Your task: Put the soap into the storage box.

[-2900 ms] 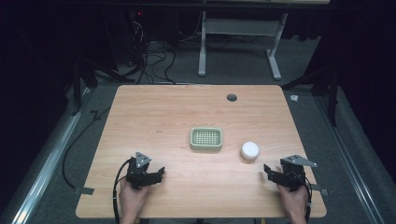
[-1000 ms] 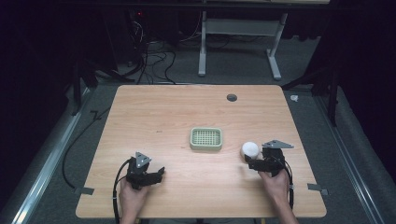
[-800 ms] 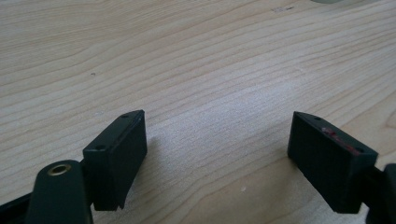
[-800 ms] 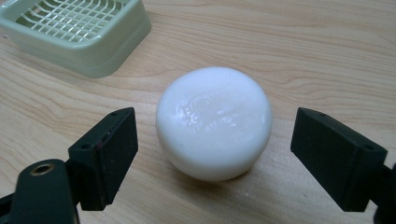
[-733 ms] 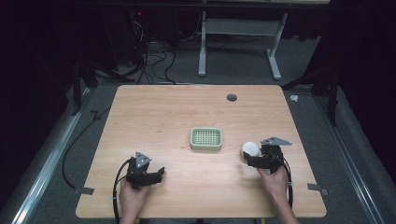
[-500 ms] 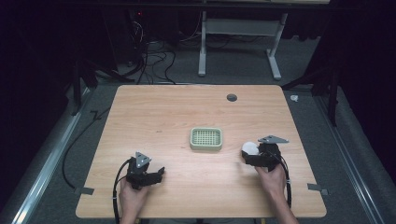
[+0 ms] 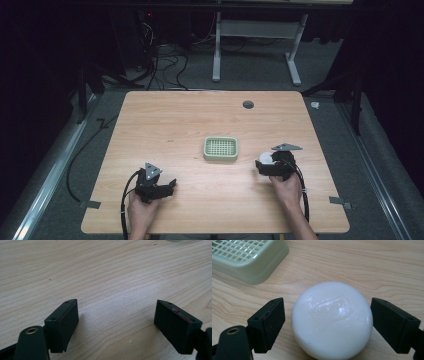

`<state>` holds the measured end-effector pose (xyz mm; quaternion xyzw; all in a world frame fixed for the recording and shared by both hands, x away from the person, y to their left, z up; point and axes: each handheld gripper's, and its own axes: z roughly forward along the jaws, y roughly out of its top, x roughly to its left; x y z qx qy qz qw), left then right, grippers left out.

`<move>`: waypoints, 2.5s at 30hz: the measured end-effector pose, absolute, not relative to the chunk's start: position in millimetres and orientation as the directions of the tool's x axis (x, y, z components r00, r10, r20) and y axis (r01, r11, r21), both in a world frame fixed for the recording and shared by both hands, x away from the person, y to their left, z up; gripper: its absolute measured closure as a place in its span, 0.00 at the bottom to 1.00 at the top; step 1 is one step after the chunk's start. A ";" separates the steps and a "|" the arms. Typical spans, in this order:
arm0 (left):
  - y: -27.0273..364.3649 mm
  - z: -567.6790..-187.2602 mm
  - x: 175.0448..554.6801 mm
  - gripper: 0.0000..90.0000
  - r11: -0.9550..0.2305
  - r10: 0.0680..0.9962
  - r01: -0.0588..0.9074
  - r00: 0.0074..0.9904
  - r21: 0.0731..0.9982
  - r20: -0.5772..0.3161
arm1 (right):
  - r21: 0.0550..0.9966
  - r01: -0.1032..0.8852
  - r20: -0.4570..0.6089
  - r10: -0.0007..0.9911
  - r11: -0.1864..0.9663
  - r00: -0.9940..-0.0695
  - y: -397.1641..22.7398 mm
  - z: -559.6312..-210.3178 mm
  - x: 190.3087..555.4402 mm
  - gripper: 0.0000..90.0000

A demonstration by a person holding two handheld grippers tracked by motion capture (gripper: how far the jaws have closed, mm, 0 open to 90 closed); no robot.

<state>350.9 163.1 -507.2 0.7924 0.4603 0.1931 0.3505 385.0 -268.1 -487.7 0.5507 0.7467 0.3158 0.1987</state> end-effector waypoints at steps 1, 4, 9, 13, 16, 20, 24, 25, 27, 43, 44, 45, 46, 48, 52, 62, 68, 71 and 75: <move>163.1 -507.2 350.9 0.22 -0.330 0.865 0.594 0.502 0.733 -0.017 | 0.688 0.699 0.049 0.948 0.197 -0.316 -268.1 -488.8 385.8 0.17; 163.2 -507.2 351.0 0.22 -0.331 0.865 0.594 0.502 0.733 -0.017 | 0.683 0.703 0.048 0.948 0.199 -0.316 -267.6 -491.3 387.4 0.18; 163.2 -507.2 350.9 0.22 -0.331 0.865 0.594 0.502 0.733 -0.017 | 0.674 0.713 0.054 0.949 0.194 -0.310 -267.6 -494.6 388.7 0.21; 163.2 -507.2 350.9 0.22 -0.331 0.865 0.594 0.502 0.733 -0.017 | 0.676 0.712 0.054 0.951 0.189 -0.304 -268.1 -496.2 387.9 0.25; 163.2 -507.2 350.9 0.22 -0.331 0.865 0.594 0.502 0.733 -0.017 | 0.676 0.711 0.048 0.951 0.194 -0.306 -268.4 -496.1 387.4 0.26; 163.2 -507.2 350.9 0.22 -0.330 0.865 0.594 0.502 0.733 -0.017 | 0.679 0.706 0.040 0.951 0.199 -0.307 -268.2 -496.5 386.7 0.26; 163.1 -507.2 350.9 0.22 -0.330 0.865 0.594 0.502 0.733 -0.017 | 0.679 0.707 0.042 0.951 0.198 -0.307 -268.2 -496.3 386.5 0.27; 163.2 -507.2 350.9 0.22 -0.331 0.865 0.594 0.502 0.733 -0.017 | 0.677 0.709 0.047 0.951 0.195 -0.306 -268.3 -496.0 386.4 0.27; 163.1 -507.2 350.9 0.22 -0.330 0.865 0.594 0.502 0.733 -0.017 | 0.675 0.711 0.046 0.951 0.197 -0.307 -268.2 -495.7 386.3 0.27; 163.1 -507.2 350.9 0.22 -0.331 0.865 0.594 0.502 0.733 -0.016 | 0.677 0.708 0.045 0.949 0.201 -0.313 -268.1 -491.7 383.8 0.27; 163.1 -507.2 350.9 0.22 -0.331 0.865 0.594 0.502 0.733 -0.016 | 0.680 0.706 0.051 0.949 0.196 -0.312 -268.8 -490.7 383.3 0.27; 163.1 -507.2 350.9 0.22 -0.331 0.865 0.594 0.502 0.733 -0.016 | 0.682 0.704 0.051 0.948 0.196 -0.313 -269.5 -490.1 383.0 0.27; 163.1 -507.2 350.9 0.22 -0.331 0.865 0.594 0.502 0.733 -0.016 | 0.683 0.704 0.052 0.948 0.195 -0.314 -270.0 -489.5 382.7 0.27; 163.1 -507.2 350.9 0.22 -0.331 0.865 0.594 0.502 0.733 -0.016 | 0.682 0.705 0.055 0.948 0.194 -0.314 -270.3 -488.0 382.1 0.27; 163.1 -507.2 350.9 0.22 -0.331 0.865 0.594 0.502 0.733 -0.016 | 0.688 0.698 0.052 0.946 0.198 -0.320 -270.0 -484.5 379.8 0.27; 163.1 -507.2 350.9 0.22 -0.331 0.865 0.594 0.502 0.733 -0.016 | 0.705 0.682 0.063 0.941 0.195 -0.334 -271.2 -476.7 376.5 0.27; 163.1 -507.2 350.9 0.22 -0.331 0.865 0.594 0.502 0.733 -0.016 | 0.720 0.670 0.079 0.938 0.181 -0.338 -272.2 -472.0 374.5 0.27; 163.1 -507.2 350.9 0.22 -0.331 0.865 0.594 0.502 0.733 -0.016 | 0.722 0.668 0.087 0.935 0.179 -0.344 -273.0 -470.9 373.5 0.27; 163.1 -507.2 350.9 0.22 -0.331 0.865 0.594 0.502 0.733 -0.016 | 0.725 0.664 0.093 0.930 0.181 -0.354 -272.4 -468.7 372.2 0.27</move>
